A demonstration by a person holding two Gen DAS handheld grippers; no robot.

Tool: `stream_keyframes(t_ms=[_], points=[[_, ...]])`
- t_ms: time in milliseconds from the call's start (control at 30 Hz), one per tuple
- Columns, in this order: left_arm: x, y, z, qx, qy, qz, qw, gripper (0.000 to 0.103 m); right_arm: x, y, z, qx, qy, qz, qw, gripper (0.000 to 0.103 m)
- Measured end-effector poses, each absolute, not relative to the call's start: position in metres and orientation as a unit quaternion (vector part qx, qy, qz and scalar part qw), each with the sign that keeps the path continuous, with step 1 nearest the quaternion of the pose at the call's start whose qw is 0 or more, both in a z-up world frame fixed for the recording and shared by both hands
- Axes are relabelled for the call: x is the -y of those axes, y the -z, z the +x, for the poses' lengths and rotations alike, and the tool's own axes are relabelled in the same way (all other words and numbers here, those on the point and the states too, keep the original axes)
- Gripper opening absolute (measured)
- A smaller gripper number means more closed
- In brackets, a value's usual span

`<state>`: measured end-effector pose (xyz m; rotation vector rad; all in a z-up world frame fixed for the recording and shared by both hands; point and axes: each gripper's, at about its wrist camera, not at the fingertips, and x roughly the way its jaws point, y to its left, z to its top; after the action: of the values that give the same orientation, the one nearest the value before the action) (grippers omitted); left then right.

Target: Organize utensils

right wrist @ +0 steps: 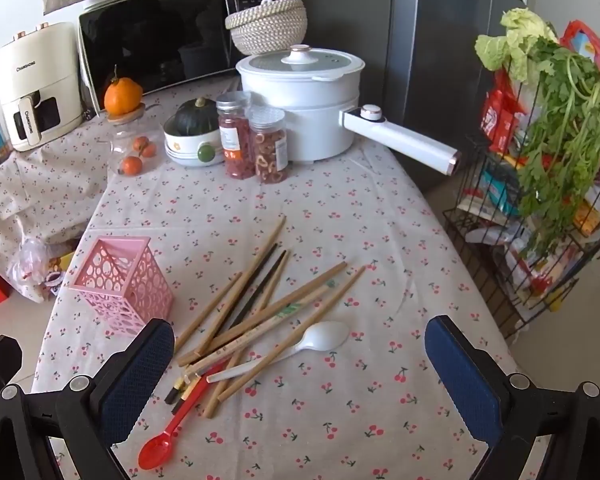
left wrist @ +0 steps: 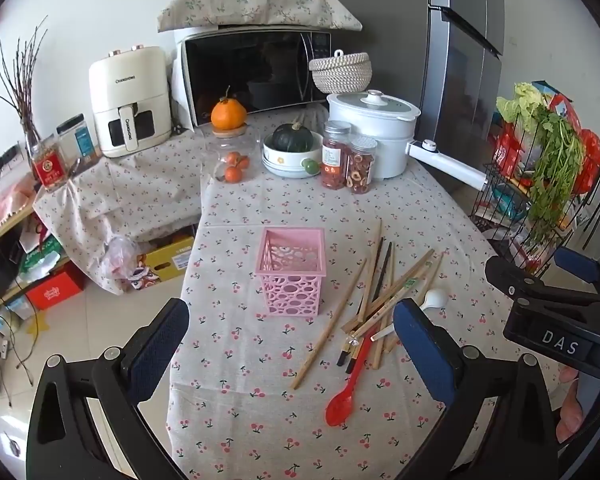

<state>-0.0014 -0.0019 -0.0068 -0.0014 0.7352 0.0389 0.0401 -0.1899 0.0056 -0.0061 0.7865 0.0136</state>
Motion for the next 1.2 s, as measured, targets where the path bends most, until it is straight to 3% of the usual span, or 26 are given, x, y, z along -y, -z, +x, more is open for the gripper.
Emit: stream_keyframes(t_ms=[1200], points=[[0.0057,0.0082,-0.0032,-0.361,-0.007,-0.004,0.933,0.103,0.1911,-0.0055,0.0383,-0.379,-0.002,-0.001,0.926,0.103]])
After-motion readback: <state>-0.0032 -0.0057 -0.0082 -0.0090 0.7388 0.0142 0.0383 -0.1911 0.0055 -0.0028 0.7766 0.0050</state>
